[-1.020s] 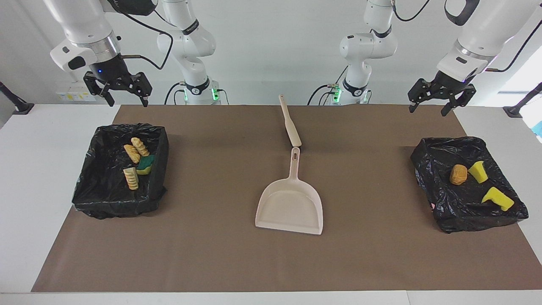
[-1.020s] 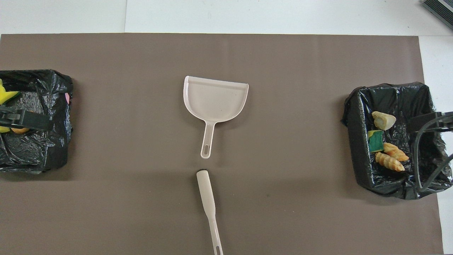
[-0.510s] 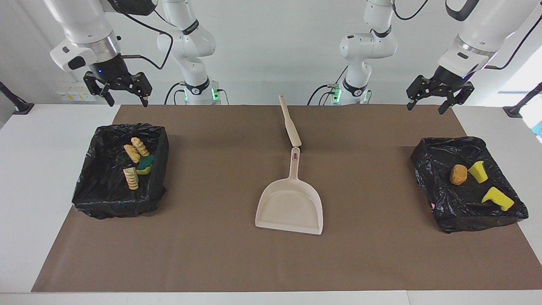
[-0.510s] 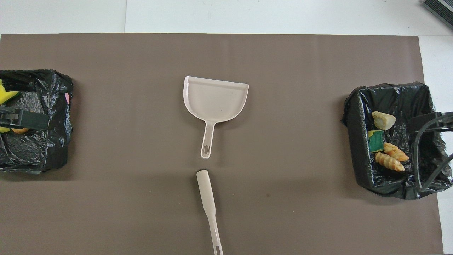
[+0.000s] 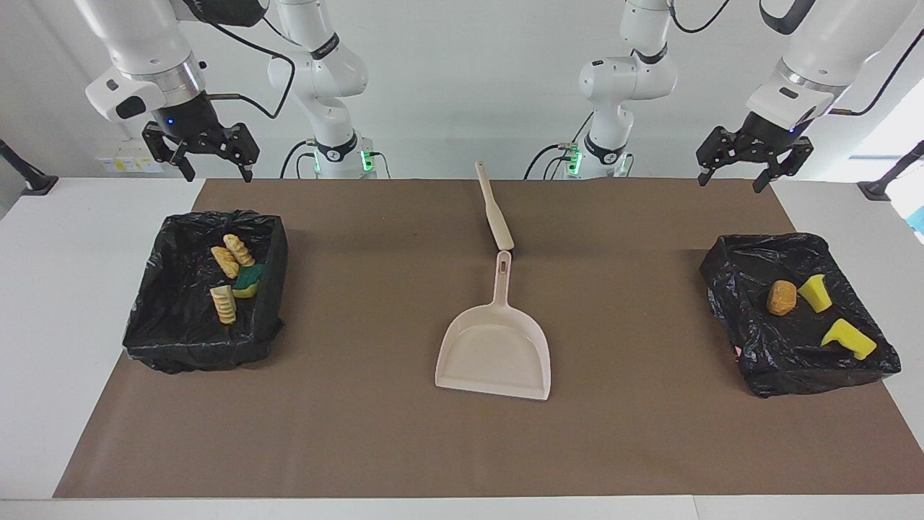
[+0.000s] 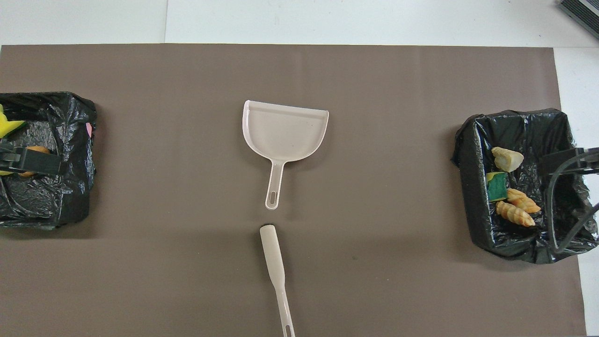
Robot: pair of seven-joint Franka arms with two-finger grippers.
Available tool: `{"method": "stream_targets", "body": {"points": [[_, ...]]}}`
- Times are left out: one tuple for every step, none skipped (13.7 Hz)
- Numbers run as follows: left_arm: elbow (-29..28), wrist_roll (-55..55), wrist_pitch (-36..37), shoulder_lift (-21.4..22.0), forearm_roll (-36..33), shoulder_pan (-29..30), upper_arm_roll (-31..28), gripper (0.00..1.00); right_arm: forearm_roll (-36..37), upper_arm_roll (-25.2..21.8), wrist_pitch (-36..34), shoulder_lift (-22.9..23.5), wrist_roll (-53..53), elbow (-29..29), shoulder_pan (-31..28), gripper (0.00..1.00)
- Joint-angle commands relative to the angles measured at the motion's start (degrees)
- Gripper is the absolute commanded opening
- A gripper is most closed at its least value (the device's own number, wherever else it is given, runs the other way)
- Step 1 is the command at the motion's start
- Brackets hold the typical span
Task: Sweep and dump trash in bin
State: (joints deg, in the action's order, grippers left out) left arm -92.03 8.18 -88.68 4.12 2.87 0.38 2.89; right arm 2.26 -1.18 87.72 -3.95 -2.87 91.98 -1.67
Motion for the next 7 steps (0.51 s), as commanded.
{"method": "stream_targets", "body": {"points": [[0.54,0.96,1.31,0.54,-0.94,0.33,0.01,1.00,-1.03,0.21,-0.36,-1.06,0.85,1.00,-0.17,1.00],[0.45,0.70,1.23,0.54,-0.94,0.33,0.01,1.00,-1.03,0.21,-0.27,-1.06,0.85,1.00,-0.26,1.00],[0.45,0.69,1.23,0.54,-0.94,0.33,0.01,1.00,-0.94,0.21,-0.27,-1.06,0.85,1.00,-0.26,1.00],[0.45,0.69,0.96,0.62,-0.94,0.33,0.01,1.00,-1.03,0.21,-0.36,-1.06,0.85,1.00,-0.17,1.00],[0.45,0.78,0.70,0.54,-0.94,0.33,0.01,1.00,-1.03,0.21,-0.36,-1.06,0.85,1.00,-0.26,1.00],[0.45,0.69,0.70,0.62,-0.94,0.33,0.01,1.00,-1.03,0.21,-0.36,-1.06,0.85,1.00,-0.17,1.00],[0.36,0.61,0.70,0.54,-0.94,0.33,0.01,1.00,-1.03,0.21,-0.36,-1.06,0.85,1.00,-0.26,1.00]]}}
